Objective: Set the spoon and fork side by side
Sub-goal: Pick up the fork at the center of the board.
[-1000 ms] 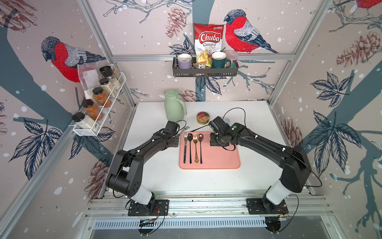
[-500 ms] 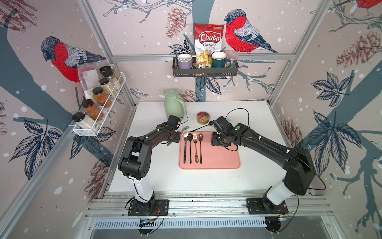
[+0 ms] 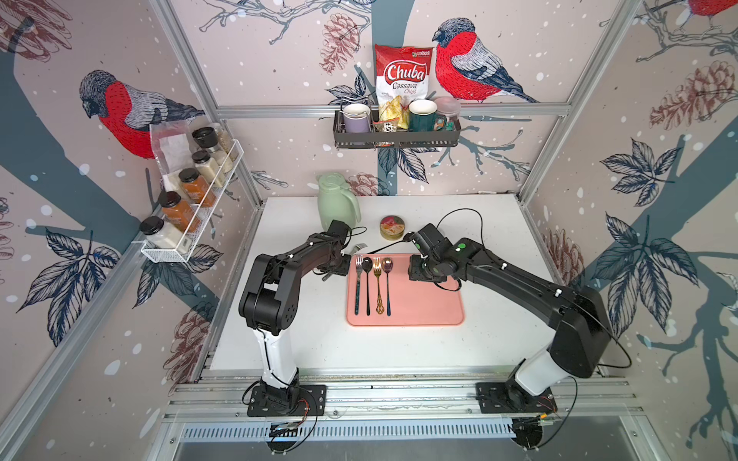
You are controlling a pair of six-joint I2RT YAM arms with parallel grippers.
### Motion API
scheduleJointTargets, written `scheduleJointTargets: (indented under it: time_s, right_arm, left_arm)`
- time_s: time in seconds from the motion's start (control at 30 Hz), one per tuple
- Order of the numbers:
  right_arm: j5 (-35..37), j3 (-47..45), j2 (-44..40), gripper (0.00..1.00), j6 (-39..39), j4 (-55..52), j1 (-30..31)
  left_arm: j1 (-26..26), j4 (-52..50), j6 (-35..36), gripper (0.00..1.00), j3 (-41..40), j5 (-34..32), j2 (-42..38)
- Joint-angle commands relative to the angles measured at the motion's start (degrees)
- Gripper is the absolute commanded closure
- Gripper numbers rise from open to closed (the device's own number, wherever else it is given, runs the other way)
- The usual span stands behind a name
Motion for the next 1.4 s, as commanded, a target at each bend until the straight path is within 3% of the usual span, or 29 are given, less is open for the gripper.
scheduleJointTargets:
  time_s: [0.0, 0.2, 0.43, 0.6, 0.9, 1.1, 1.37]
  right_arm:
    - [0.3, -0.2, -0.5, 0.50, -0.6, 0.3, 0.1]
    - [0.7, -1.1, -2.0, 0.50, -0.1, 1.2, 0.0]
    - [0.9, -1.7, -3.3, 0.50, 0.1, 1.2, 0.0]
    - [1.0, -2.0, -4.0, 0.50, 0.2, 1.3, 0.0]
    - [1.5, -2.6, -5.2, 0.51, 0.2, 1.7, -0.2]
    - [1.5, -2.5, -5.4, 0.51, 0.3, 1.6, -0.6]
    - [1.2, -2.6, -5.7, 0.51, 0.5, 1.9, -0.7]
  left_arm:
    - [0.3, -2.8, -0.9, 0.57, 0.7, -0.8, 0.8]
    - [0.3, -4.3, -2.1, 0.70, 0.5, -4.3, 1.1]
    - [0.8, -5.5, -3.4, 0.65, 0.9, -6.9, 1.7]
    - [1.4, -5.8, -4.1, 0.79, 0.5, -6.5, 1.8]
    - [1.6, -3.3, -7.6, 0.80, -6.6, -4.6, -3.2]
    - [1.6, 0.3, -10.0, 0.82, -12.0, 2.2, -7.3]
    - [1.6, 0.6, -11.6, 0.82, -13.8, -1.0, -8.8]
